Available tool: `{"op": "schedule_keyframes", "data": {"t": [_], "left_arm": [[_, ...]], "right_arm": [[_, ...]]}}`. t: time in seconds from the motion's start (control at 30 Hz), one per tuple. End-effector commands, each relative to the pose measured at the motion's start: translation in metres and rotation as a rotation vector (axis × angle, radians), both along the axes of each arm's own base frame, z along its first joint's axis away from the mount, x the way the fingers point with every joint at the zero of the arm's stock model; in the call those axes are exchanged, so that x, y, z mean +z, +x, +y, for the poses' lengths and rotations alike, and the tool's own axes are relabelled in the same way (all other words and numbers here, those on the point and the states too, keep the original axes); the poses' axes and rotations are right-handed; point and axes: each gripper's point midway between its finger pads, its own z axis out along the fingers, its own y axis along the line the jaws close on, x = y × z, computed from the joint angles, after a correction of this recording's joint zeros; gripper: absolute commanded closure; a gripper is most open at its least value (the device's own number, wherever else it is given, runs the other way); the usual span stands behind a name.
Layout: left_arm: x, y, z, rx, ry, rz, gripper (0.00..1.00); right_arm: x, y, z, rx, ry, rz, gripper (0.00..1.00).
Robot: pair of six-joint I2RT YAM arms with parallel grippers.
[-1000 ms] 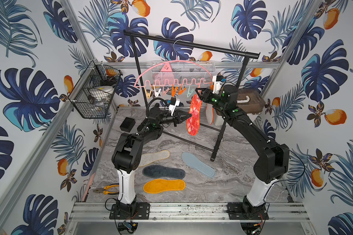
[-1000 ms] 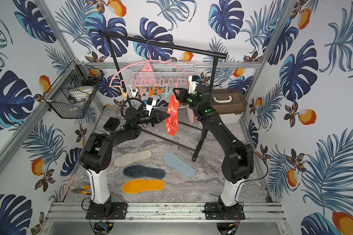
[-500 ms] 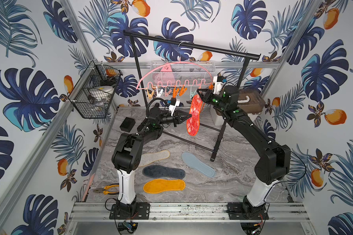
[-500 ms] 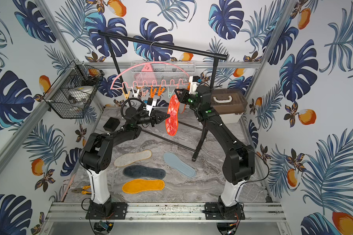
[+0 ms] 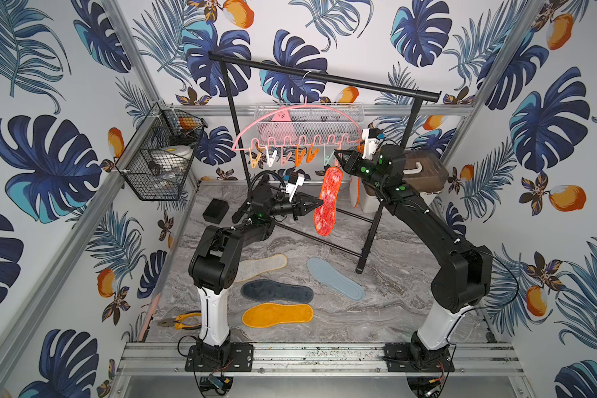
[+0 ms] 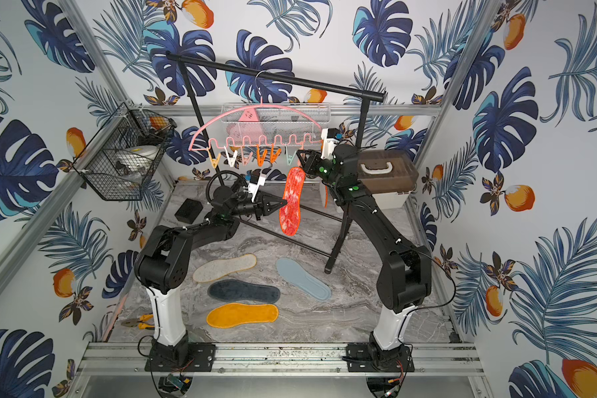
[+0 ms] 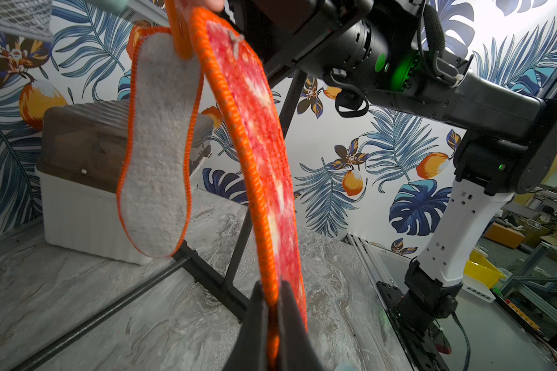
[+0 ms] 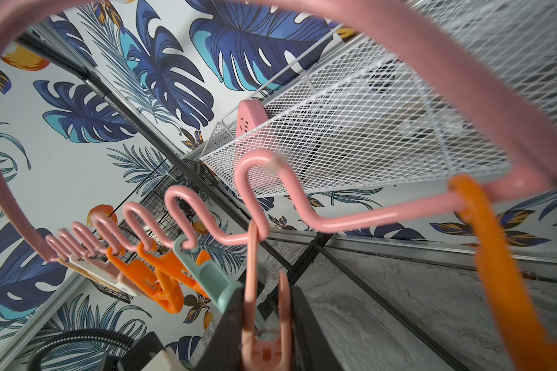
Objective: Take the shoe insoles off the hanger
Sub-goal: Open the clamp at the hanger.
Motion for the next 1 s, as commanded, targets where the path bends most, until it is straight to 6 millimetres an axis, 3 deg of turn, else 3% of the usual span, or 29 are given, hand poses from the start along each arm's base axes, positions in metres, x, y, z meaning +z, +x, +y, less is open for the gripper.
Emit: {"op": "schedule_keyframes", "data": {"t": [0.0, 0.27, 0.37, 0.5, 0.7, 0.97], "left_arm": [[0.003, -0.013, 0.002, -0.020, 0.002, -0.065, 1.00], [-0.013, -0.033, 0.009, 0.023, 0.076, -0.090, 1.00], [-0.019, -0.035, 0.013, 0.062, 0.108, -0.080, 1.00], [-0.021, -0.045, 0.017, 0.078, 0.142, -0.097, 1.00], [-0.018, -0.061, 0.023, 0.089, 0.208, -0.105, 1.00], [-0.027, -0.078, 0.036, 0.097, 0.422, -0.099, 1.00]], "right_arm": [[0.013, -0.001, -0.003, -0.009, 0.017, -0.044, 0.78], [0.012, -0.002, -0.006, -0.017, 0.019, -0.047, 0.63], [0.010, -0.003, -0.007, -0.019, 0.024, -0.048, 0.62], [0.010, -0.004, -0.008, -0.016, 0.026, -0.050, 0.61], [0.012, -0.009, -0.011, -0.024, 0.025, -0.048, 0.49], [0.002, -0.023, -0.015, -0.018, 0.027, -0.034, 0.48]]}}
